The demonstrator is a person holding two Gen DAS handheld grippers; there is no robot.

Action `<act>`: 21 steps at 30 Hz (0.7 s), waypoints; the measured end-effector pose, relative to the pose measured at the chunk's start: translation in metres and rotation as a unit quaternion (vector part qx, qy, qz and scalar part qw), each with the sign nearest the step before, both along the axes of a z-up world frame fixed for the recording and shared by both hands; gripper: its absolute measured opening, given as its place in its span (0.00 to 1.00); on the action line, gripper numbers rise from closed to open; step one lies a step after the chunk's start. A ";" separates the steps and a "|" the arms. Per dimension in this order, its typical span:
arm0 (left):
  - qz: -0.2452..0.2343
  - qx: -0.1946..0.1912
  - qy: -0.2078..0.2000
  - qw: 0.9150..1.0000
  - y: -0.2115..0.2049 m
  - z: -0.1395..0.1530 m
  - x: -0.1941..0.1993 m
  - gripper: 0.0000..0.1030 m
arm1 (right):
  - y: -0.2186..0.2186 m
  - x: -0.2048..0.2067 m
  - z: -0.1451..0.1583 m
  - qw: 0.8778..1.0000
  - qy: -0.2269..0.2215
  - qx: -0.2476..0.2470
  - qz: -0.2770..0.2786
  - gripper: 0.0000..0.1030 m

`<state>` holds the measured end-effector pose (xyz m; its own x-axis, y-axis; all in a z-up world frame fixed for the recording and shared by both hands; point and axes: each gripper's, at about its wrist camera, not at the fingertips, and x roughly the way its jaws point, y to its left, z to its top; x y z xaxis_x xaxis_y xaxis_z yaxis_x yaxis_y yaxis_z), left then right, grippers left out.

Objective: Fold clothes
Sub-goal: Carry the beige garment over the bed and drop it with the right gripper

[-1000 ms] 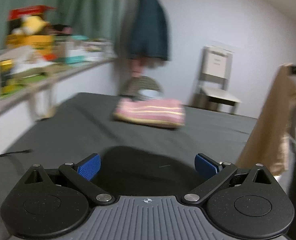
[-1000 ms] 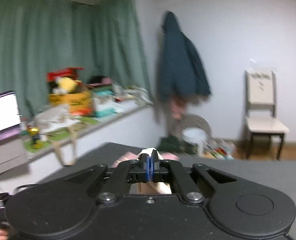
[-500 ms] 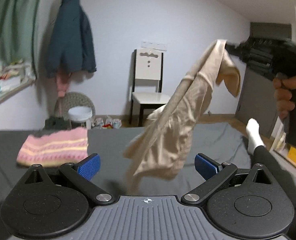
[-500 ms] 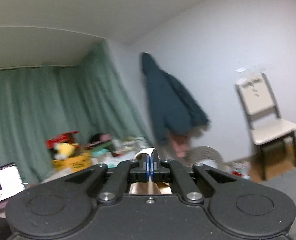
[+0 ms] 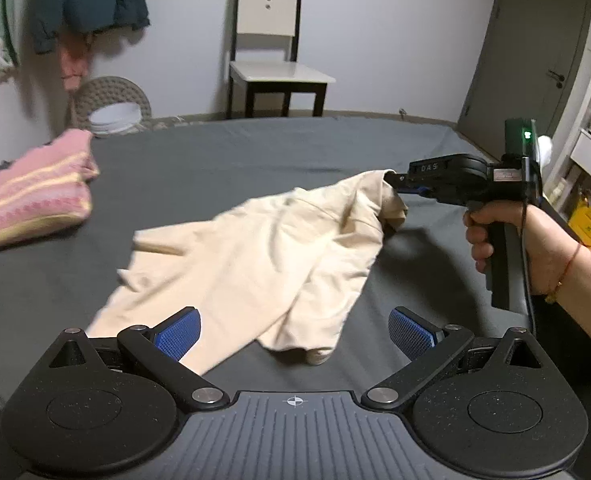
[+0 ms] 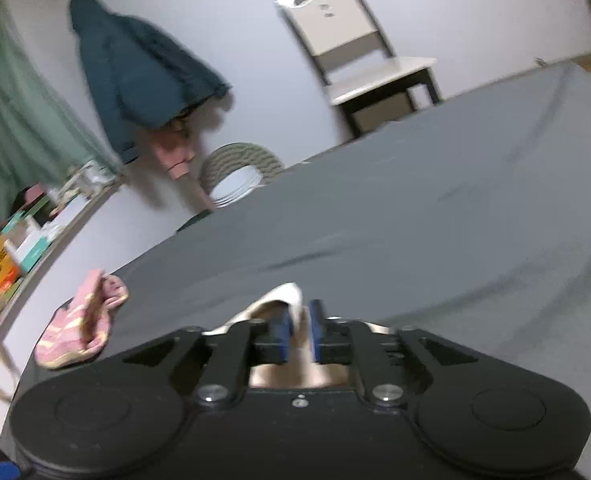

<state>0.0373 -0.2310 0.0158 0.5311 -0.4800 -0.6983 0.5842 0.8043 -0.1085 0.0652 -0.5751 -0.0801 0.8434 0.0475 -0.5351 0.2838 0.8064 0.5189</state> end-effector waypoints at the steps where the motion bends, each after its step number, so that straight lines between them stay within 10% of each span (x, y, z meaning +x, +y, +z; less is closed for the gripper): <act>1: 0.002 0.012 -0.003 1.000 -0.009 -0.005 0.004 0.98 | -0.005 -0.006 0.000 1.000 0.002 0.018 -0.017 0.28; 6: -0.001 0.074 -0.015 0.997 -0.051 -0.027 0.016 0.98 | 0.000 -0.029 0.006 0.998 0.006 0.052 0.041 0.34; 13: 0.013 -0.015 0.079 0.997 -0.015 -0.033 0.034 0.98 | 0.052 -0.025 -0.004 0.953 0.055 0.116 0.276 0.41; 21: -0.005 0.002 0.074 0.997 0.010 -0.032 0.035 0.98 | 0.092 0.021 -0.028 0.936 0.077 0.173 0.297 0.20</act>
